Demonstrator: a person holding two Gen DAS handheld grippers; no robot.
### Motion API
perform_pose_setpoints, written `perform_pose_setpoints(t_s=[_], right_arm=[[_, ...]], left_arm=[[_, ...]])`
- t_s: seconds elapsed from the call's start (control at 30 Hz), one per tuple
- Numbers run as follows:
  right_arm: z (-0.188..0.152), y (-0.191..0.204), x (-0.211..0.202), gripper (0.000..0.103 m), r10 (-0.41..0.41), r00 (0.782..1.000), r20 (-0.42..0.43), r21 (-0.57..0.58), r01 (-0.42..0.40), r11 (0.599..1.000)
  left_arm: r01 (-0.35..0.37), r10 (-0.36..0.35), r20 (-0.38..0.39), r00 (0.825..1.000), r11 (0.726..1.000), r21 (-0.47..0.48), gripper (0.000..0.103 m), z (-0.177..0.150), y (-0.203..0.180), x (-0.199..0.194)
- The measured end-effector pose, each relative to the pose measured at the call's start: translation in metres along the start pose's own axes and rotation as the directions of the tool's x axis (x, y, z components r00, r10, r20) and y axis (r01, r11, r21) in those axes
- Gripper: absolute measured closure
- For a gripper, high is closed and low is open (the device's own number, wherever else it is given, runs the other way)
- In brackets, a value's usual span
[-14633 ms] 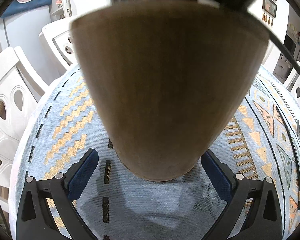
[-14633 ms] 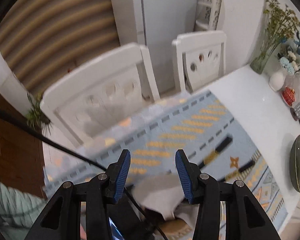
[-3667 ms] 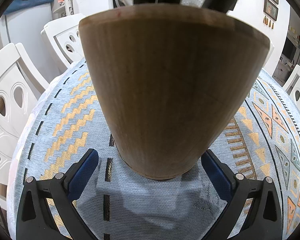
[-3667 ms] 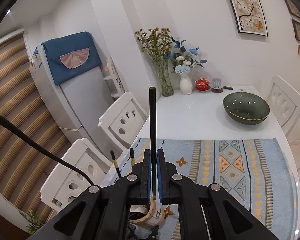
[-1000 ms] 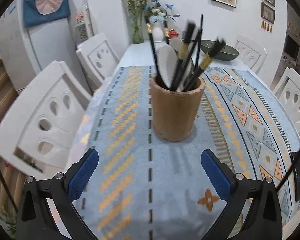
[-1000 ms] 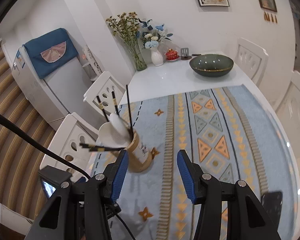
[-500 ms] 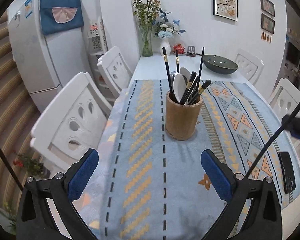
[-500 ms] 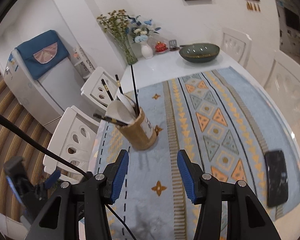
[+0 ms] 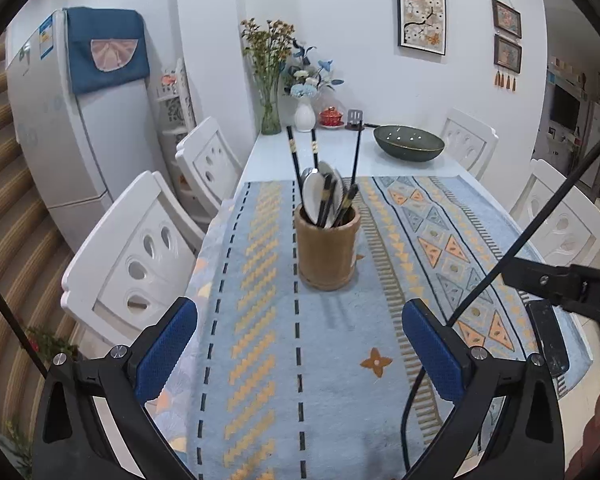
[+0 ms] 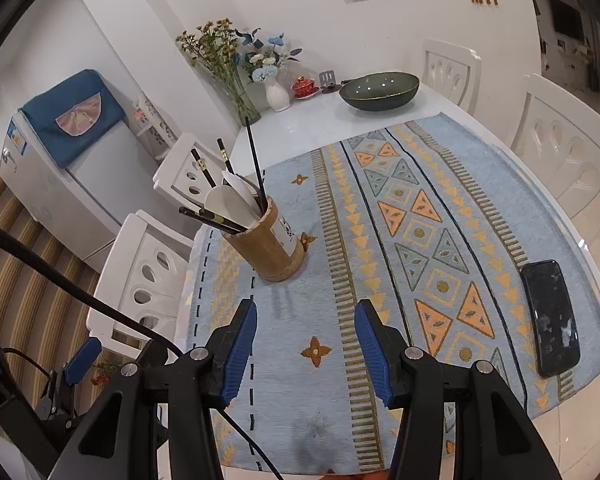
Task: Organize utensils
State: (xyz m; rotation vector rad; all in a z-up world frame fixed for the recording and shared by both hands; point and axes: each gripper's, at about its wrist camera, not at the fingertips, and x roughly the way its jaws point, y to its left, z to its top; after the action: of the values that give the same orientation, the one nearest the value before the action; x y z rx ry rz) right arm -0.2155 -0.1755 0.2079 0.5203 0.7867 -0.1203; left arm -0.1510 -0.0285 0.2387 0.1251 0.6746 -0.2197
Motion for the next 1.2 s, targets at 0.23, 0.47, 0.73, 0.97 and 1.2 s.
perform_pose_setpoints(t_s=[0.23,0.47,0.73,0.97,1.2], right_arm=[[0.013,-0.017,0.003,0.053,-0.005,1.000,0.003,-0.010,0.005,1.000],[0.036,-0.040,0.014,0.052,-0.016,1.000,-0.016,-0.024,0.015,1.000],[0.056,-0.049,0.037,0.052,-0.048,0.999,-0.024,-0.113,0.045,0.993],[0.068,-0.054,0.055,0.052,-0.085,0.996,-0.016,-0.182,0.081,0.980],[0.078,-0.066,0.073,0.052,-0.088,0.995,-0.047,-0.176,0.078,0.981]], left_arm=[[0.017,-0.018,-0.031,0.999,1.000,-0.019,0.000,0.012,-0.022,0.014],[-0.008,0.006,-0.069,0.998,1.000,-0.027,0.000,0.021,-0.049,0.037],[-0.048,0.045,-0.089,0.995,0.999,-0.025,0.000,0.030,-0.069,0.059],[-0.068,0.066,-0.121,0.990,0.998,-0.013,0.000,0.031,-0.084,0.081],[-0.060,0.057,-0.147,0.987,0.998,-0.011,0.000,0.031,-0.095,0.098]])
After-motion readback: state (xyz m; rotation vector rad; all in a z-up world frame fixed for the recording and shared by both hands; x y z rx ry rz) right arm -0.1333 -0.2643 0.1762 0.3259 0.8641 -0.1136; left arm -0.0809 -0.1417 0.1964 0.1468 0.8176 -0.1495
